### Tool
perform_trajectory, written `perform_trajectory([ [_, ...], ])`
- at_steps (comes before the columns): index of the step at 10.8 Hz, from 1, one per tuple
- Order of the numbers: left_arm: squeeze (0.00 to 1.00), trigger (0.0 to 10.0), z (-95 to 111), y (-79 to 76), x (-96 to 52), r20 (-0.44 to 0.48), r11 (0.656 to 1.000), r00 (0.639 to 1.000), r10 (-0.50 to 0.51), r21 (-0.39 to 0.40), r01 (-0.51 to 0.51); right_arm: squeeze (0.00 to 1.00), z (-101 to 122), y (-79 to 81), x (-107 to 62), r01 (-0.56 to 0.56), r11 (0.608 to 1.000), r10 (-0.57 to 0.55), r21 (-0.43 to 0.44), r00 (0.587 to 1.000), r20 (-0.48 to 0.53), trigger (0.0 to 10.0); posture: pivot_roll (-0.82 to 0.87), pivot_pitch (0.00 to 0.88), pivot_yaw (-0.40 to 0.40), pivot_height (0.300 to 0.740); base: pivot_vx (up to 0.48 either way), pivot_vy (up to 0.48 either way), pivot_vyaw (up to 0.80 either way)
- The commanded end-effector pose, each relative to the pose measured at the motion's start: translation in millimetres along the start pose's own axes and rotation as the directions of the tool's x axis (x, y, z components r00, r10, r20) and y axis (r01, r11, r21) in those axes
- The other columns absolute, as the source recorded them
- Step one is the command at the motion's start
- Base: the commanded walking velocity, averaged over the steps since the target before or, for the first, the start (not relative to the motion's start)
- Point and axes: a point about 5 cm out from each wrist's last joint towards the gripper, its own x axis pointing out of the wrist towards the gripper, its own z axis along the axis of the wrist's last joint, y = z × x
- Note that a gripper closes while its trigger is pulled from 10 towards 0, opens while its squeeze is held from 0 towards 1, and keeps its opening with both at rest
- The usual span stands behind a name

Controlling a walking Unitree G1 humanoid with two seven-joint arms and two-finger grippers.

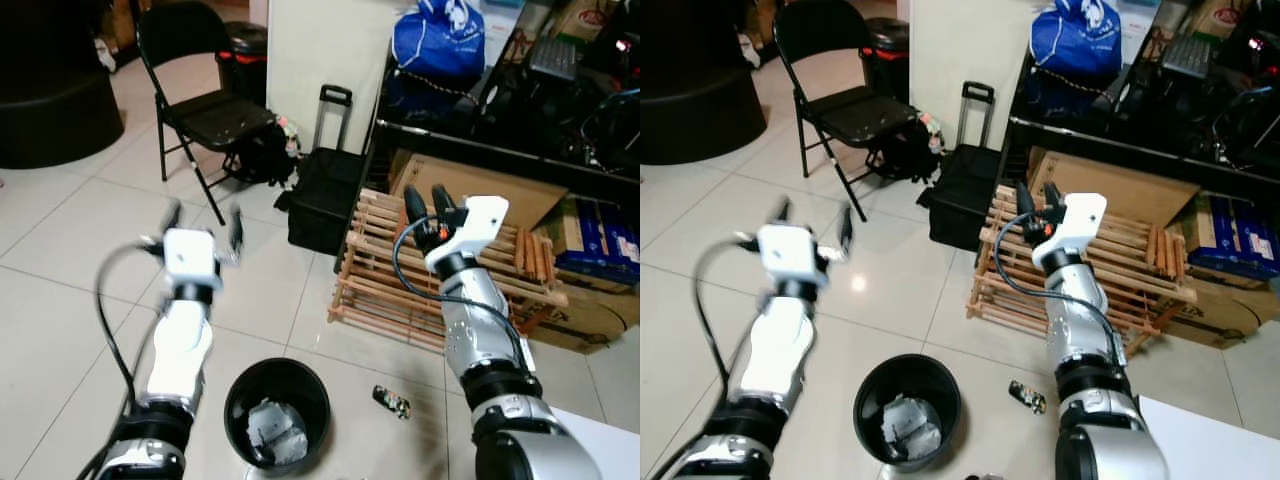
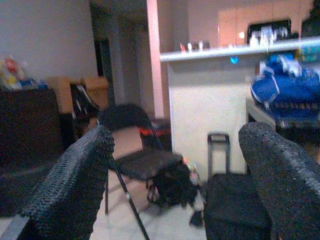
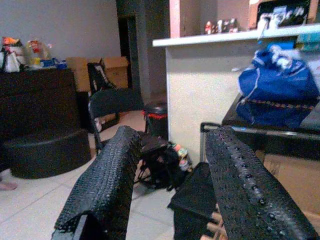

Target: Picking trash to rubbish bin

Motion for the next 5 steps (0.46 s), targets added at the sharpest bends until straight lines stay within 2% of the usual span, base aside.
perform_trajectory([
  [1, 0.00, 10.0, -6.1, -9.9, -6.5, -0.041, 0.999, 0.998, -0.039, -0.008, 0.038, 0.00, -8.3, -3.9, -6.7, 0.017, 1.000, -0.017, 0.006, 0.999, -0.043, 10.0, 0.09, 0.014, -0.128, 0.740, 0.000, 0.000, 0.00],
  [2, 0.00, 10.0, -10.4, -23.3, -14.0, -0.067, 0.995, 0.993, -0.097, -0.011, 0.096, 0.00, -16.6, -0.6, -11.9, 0.018, 1.000, -0.019, -0.004, 0.997, -0.080, 10.0, 0.08, 0.014, -0.123, 0.740, 0.000, 0.000, 0.00],
  [3, 0.00, 10.0, -8.1, -29.9, -16.0, -0.071, 0.995, 0.993, -0.096, -0.038, 0.093, 0.00, -15.8, 1.4, -13.0, 0.023, 1.000, -0.021, 0.015, 0.996, -0.084, 10.0, 0.08, 0.014, -0.120, 0.740, 0.000, 0.000, 0.00],
  [5, 0.00, 10.0, -5.2, -38.5, -14.8, -0.077, 0.995, 0.993, -0.092, -0.054, 0.088, 0.00, -17.5, 0.7, -14.2, 0.038, 0.999, -0.033, 0.036, 0.994, -0.106, 10.0, 0.08, 0.014, -0.124, 0.740, 0.000, 0.000, -0.80],
])
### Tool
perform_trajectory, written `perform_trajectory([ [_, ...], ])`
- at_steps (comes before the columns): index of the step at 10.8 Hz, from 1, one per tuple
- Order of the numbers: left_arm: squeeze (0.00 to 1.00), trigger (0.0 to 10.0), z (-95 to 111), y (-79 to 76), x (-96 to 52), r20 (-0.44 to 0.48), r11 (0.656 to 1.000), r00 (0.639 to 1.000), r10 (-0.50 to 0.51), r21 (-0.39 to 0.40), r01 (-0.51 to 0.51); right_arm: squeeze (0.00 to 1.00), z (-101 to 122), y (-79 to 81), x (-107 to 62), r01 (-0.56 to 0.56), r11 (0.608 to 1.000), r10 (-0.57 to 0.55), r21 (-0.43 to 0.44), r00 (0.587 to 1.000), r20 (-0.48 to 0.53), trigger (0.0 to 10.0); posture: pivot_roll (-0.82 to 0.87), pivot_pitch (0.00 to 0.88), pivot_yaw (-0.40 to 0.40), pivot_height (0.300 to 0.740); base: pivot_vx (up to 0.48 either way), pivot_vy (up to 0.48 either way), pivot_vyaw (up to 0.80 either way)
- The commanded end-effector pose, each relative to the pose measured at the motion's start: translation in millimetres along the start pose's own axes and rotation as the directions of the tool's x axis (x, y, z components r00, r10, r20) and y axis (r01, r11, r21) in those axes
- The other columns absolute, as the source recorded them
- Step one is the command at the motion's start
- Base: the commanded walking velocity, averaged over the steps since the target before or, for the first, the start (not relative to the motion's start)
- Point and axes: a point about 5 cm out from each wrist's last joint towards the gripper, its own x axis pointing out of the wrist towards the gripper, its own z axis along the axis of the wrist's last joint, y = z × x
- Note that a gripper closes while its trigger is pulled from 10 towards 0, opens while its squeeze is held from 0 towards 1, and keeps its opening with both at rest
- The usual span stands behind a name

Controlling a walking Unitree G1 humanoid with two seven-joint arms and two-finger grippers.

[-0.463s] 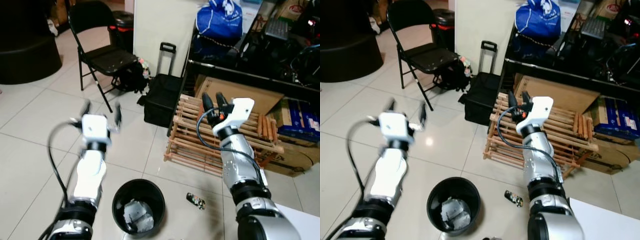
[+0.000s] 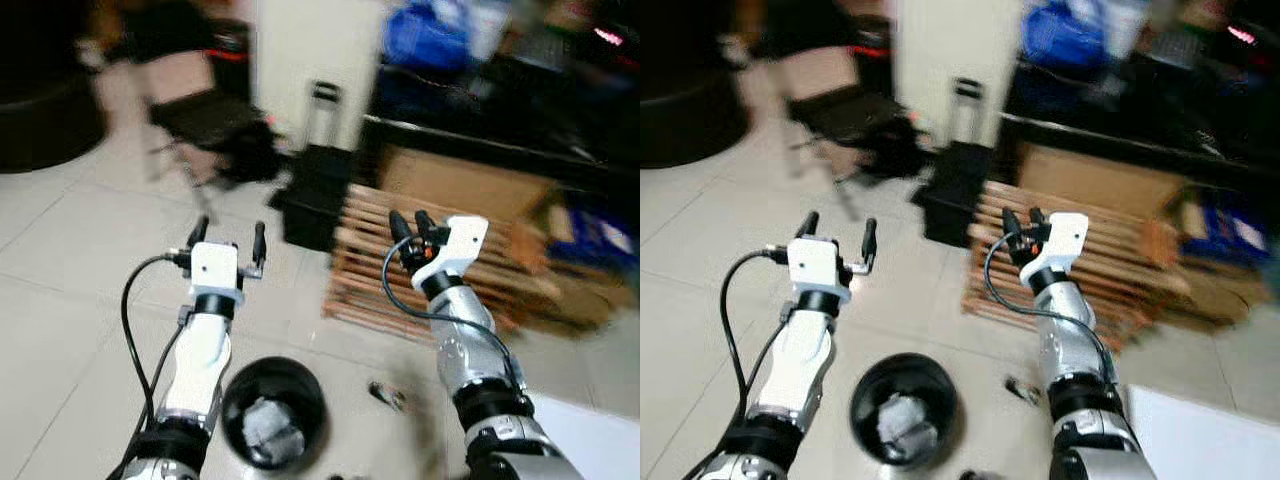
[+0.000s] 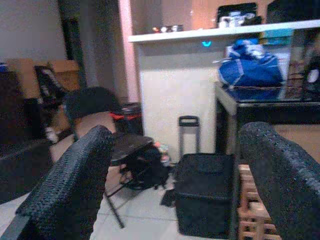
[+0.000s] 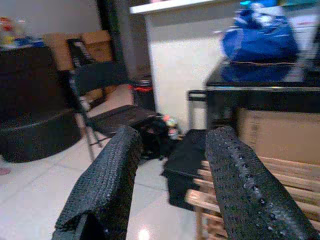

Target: Picking trash to rubbish bin

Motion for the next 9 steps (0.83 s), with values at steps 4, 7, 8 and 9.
perform_trajectory([
  [4, 0.00, 10.0, 5.9, -12.6, 5.6, 0.004, 0.998, 0.998, -0.068, 0.019, 0.068, 0.00, 0.6, 2.2, -1.3, 0.007, 1.000, -0.007, 0.001, 1.000, -0.007, 10.0, 0.08, 0.001, -0.115, 0.740, 0.000, 0.000, -0.80],
  [7, 0.00, 10.0, 4.3, -14.0, 4.5, -0.011, 0.998, 0.998, -0.065, 0.014, 0.065, 0.00, 0.9, 2.3, -2.0, 0.013, 1.000, -0.013, -0.005, 1.000, -0.001, 10.0, 0.08, 0.000, -0.108, 0.740, 0.000, 0.000, -0.80],
  [8, 0.00, 10.0, 6.3, -18.8, 6.7, -0.006, 0.996, 0.996, -0.084, 0.022, 0.084, 0.00, 1.2, 3.8, -2.0, 0.022, 1.000, -0.022, -0.003, 1.000, 0.009, 10.0, 0.08, 0.000, -0.106, 0.740, 0.000, 0.000, -0.80],
  [9, 0.00, 10.0, 7.2, -20.0, 7.9, -0.005, 0.996, 0.996, -0.089, 0.024, 0.089, 0.00, 1.2, 5.3, -2.0, 0.022, 1.000, -0.022, 0.000, 1.000, 0.012, 10.0, 0.08, 0.000, -0.106, 0.740, 0.000, 0.000, -0.80],
])
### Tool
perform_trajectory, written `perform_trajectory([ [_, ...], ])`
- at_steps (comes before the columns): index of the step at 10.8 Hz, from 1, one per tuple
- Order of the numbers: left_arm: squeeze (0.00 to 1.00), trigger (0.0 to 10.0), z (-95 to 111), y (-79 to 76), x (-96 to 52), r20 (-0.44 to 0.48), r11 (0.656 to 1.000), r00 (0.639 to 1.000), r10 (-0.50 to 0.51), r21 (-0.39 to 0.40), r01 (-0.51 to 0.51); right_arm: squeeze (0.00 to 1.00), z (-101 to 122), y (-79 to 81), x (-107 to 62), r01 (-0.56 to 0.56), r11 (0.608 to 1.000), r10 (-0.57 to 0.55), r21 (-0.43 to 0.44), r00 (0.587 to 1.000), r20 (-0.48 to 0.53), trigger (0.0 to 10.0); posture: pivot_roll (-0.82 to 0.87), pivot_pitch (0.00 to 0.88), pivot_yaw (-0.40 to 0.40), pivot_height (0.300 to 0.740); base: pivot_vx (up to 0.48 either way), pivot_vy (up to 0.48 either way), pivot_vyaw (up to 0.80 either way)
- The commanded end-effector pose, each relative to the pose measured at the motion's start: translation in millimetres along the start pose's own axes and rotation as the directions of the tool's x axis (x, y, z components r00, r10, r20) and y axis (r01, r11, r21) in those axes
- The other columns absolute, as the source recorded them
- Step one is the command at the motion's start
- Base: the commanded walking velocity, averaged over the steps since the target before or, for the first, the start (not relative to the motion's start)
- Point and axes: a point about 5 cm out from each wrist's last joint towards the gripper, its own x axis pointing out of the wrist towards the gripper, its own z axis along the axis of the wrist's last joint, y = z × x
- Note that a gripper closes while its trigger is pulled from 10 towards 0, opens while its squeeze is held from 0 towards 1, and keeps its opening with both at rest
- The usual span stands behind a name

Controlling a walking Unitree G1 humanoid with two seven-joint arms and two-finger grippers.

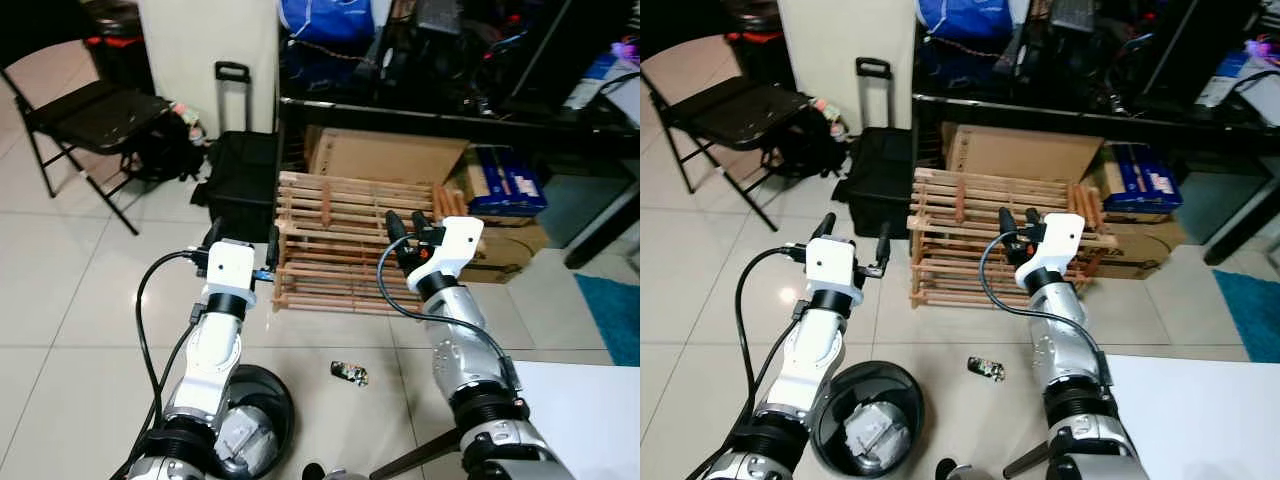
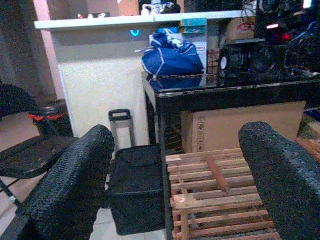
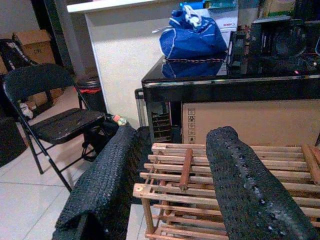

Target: Picking trash to rubbish bin

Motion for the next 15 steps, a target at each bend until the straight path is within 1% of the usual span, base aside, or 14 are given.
perform_trajectory([
  [1, 0.00, 10.0, 6.1, -6.9, 5.5, 0.016, 1.000, 0.999, -0.028, 0.006, 0.027, 0.00, 1.7, -2.4, -2.3, 0.012, 1.000, -0.012, -0.008, 1.000, 0.013, 10.0, 0.08, 0.000, -0.106, 0.740, 0.000, 0.000, -0.80],
  [3, 0.00, 10.0, 6.5, -7.4, 6.6, 0.014, 0.999, 0.999, -0.038, 0.023, 0.038, 0.00, -0.2, 0.4, -2.8, 0.008, 1.000, -0.007, -0.011, 1.000, 0.011, 10.0, 0.08, 0.000, -0.103, 0.740, 0.000, 0.000, -0.80],
  [7, 0.00, 10.0, 8.4, -12.8, 8.2, 0.018, 0.999, 0.999, -0.050, 0.019, 0.050, 0.00, 0.9, -3.7, -4.2, 0.033, 0.999, -0.033, -0.018, 0.999, 0.018, 10.0, 0.07, 0.000, -0.097, 0.740, 0.000, 0.000, -0.80],
  [13, 0.00, 10.0, 8.3, -11.5, 8.3, 0.013, 0.999, 0.999, -0.038, 0.011, 0.038, 0.00, 1.0, -3.2, -3.7, 0.029, 0.999, -0.029, -0.018, 0.999, 0.017, 10.0, 0.07, 0.000, -0.101, 0.740, 0.000, 0.000, -0.80],
  [14, 0.00, 10.0, 7.8, -10.7, 8.6, 0.009, 0.998, 0.999, -0.035, 0.048, 0.035, 0.00, 1.5, -3.0, -3.4, 0.027, 0.999, -0.027, -0.022, 0.999, 0.019, 10.0, 0.07, 0.000, -0.103, 0.740, 0.000, 0.000, -0.80],
  [15, 0.00, 10.0, 7.6, -10.9, 9.1, 0.008, 0.998, 0.999, -0.034, 0.056, 0.033, 0.00, 1.9, -2.5, -2.9, 0.024, 0.999, -0.024, -0.024, 1.000, 0.019, 10.0, 0.07, 0.000, -0.105, 0.740, 0.000, -0.480, -0.80],
])
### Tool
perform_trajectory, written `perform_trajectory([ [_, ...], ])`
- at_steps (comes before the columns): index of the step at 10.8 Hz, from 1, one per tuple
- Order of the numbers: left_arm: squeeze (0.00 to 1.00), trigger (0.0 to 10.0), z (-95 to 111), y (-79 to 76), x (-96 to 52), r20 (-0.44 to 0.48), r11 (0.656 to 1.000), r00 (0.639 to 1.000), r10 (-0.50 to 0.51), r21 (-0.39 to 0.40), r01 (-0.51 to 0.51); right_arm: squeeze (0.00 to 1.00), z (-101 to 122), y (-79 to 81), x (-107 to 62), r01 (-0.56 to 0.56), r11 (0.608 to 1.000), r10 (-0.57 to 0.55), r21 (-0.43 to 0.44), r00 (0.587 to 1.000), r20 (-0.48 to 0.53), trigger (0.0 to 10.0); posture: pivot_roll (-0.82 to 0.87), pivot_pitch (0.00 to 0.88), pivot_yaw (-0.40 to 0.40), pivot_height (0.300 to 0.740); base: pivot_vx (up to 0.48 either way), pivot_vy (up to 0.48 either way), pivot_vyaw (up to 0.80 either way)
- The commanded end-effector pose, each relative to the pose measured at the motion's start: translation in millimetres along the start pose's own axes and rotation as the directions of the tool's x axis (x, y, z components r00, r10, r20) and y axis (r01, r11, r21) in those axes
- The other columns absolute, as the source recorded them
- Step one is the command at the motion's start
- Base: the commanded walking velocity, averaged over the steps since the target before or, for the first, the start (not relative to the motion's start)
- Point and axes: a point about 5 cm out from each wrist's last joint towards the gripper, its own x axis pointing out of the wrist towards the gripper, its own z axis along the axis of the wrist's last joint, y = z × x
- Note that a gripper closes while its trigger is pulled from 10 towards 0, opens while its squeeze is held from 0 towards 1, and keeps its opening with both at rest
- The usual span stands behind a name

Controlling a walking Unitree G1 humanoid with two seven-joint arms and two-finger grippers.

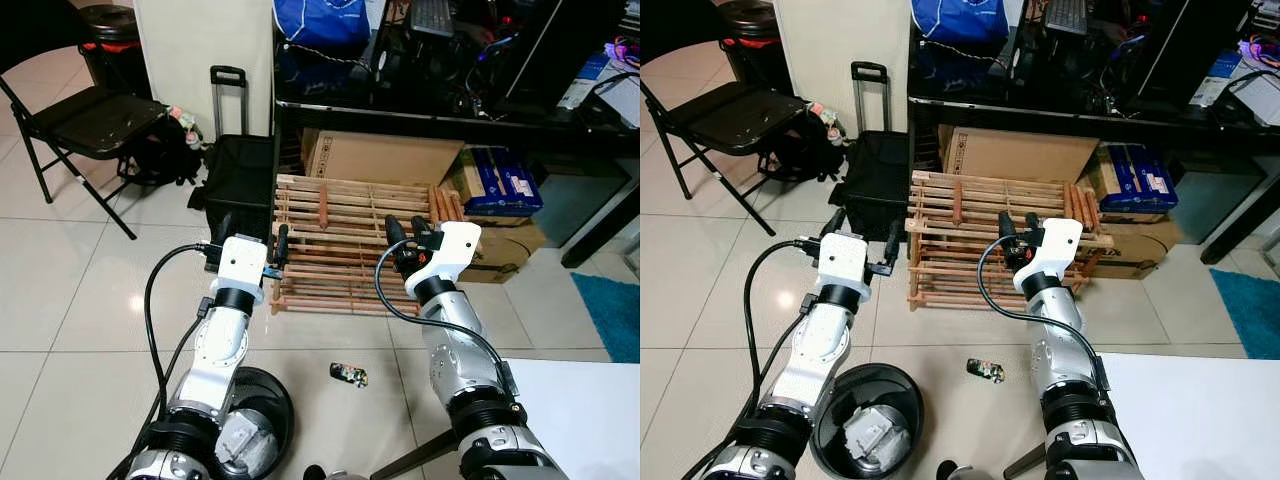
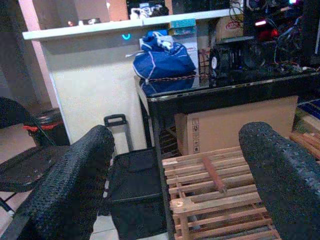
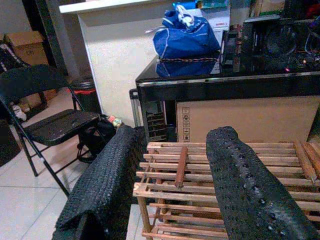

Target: Picking trash to rubbish bin

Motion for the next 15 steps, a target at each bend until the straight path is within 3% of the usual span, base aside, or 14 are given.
perform_trajectory([
  [1, 0.00, 10.0, 7.2, -6.1, 5.1, 0.024, 1.000, 1.000, -0.005, -0.019, 0.006, 0.00, 6.8, -4.4, 0.6, 0.007, 1.000, -0.006, -0.025, 1.000, 0.026, 10.0, 0.07, 0.000, -0.108, 0.740, 0.000, -0.266, -0.80],
  [6, 0.00, 10.0, 8.9, -6.1, 5.7, 0.031, 0.999, 0.999, 0.007, -0.036, -0.006, 0.00, 7.1, -2.4, 1.0, -0.009, 1.000, 0.010, -0.021, 1.000, 0.030, 10.0, 0.08, 0.000, -0.113, 0.740, 0.000, 0.000, -0.80],
  [15, 0.00, 10.0, 10.1, -6.3, 5.2, 0.032, 0.998, 0.999, 0.016, -0.060, -0.014, 0.00, 6.6, -0.6, 0.3, -0.013, 1.000, 0.014, -0.021, 0.999, 0.033, 10.0, 0.07, 0.005, -0.118, 0.740, 0.000, 0.000, 0.00],
])
